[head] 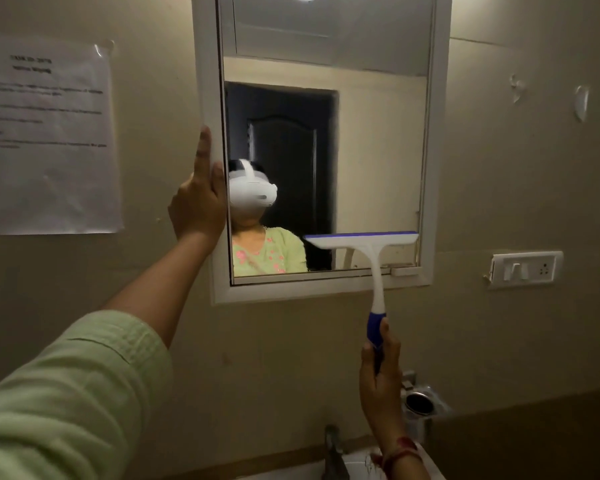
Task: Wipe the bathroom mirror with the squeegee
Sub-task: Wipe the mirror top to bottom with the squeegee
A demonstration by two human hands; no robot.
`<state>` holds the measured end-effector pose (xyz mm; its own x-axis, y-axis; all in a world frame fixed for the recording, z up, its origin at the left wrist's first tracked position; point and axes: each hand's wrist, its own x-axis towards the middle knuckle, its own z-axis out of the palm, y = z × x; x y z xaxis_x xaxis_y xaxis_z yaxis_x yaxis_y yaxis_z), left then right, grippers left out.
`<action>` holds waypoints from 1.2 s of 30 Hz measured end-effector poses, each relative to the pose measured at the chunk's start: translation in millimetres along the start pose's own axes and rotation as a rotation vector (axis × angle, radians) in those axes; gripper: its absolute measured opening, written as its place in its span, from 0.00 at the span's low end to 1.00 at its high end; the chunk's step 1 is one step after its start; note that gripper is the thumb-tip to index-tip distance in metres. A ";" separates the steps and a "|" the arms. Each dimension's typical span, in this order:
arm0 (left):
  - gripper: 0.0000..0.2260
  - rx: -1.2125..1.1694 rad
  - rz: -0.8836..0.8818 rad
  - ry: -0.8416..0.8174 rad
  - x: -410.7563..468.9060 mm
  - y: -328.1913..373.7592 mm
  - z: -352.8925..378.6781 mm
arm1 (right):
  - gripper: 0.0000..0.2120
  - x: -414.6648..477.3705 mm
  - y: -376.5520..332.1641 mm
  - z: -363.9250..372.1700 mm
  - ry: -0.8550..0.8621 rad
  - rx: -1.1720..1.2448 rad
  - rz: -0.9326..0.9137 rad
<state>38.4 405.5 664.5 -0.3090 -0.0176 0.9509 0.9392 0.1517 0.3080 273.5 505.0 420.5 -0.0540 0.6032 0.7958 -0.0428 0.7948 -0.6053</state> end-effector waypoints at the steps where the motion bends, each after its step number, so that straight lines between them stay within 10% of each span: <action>1: 0.21 0.002 0.004 -0.008 0.1 0.1 -0.2 | 0.30 -0.5 -0.6 -1.2 -0.005 -0.011 -0.002; 36: 0.21 -0.027 0.013 0.011 1.5 -0.6 -0.5 | 0.30 -24.4 12.3 -11.6 -0.060 -0.056 0.149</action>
<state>37.4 404.9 665.7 -0.2955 -0.0262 0.9550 0.9468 0.1255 0.2964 285.8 500.8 393.8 -0.1146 0.7110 0.6938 0.0256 0.7003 -0.7134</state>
